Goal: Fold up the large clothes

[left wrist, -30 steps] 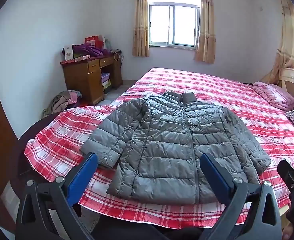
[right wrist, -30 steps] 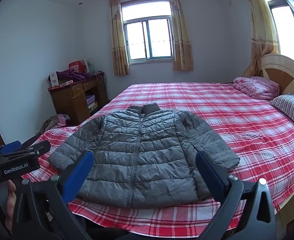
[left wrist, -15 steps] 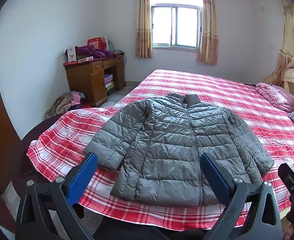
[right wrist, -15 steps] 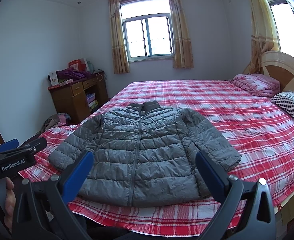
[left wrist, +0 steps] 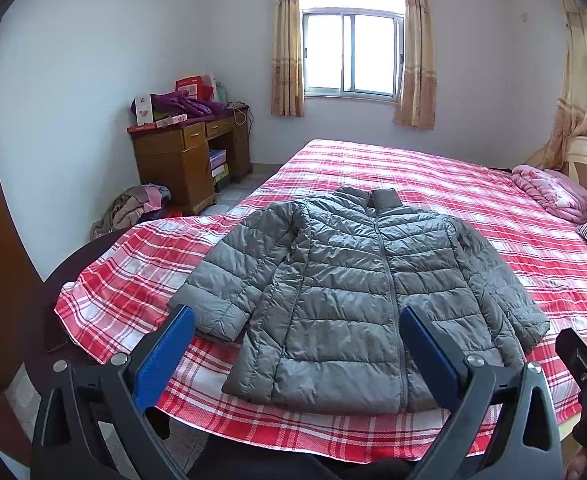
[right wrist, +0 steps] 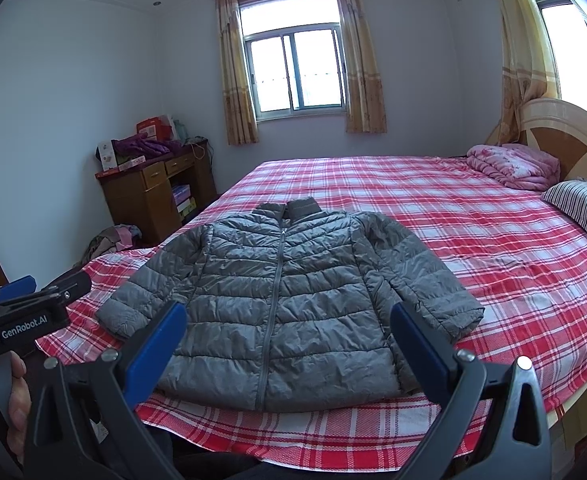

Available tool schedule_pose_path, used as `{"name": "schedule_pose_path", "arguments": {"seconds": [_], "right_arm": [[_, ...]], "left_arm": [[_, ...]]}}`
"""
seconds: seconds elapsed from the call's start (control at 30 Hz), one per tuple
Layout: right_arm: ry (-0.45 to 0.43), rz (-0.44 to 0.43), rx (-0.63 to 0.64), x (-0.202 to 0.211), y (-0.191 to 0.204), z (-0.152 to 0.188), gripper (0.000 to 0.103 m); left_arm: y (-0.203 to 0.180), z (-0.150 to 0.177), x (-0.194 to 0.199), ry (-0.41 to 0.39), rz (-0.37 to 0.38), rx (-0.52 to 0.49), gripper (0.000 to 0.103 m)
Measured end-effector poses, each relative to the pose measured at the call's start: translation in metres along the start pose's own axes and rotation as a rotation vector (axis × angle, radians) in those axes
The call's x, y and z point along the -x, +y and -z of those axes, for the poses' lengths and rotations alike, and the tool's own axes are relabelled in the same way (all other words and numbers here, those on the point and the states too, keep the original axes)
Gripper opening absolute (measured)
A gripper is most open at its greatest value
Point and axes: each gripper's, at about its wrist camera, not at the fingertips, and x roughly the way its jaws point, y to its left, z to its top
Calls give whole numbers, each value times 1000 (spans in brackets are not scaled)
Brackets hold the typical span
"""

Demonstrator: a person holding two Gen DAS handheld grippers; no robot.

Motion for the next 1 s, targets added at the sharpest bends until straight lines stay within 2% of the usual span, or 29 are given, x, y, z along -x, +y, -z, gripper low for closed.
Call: {"name": "schedule_pose_path", "arguments": {"seconds": [1.0], "right_arm": [[7,-5,-6,-3,-1,3,103]], "left_arm": [[3,3,-6,15,4,-7,102]]}}
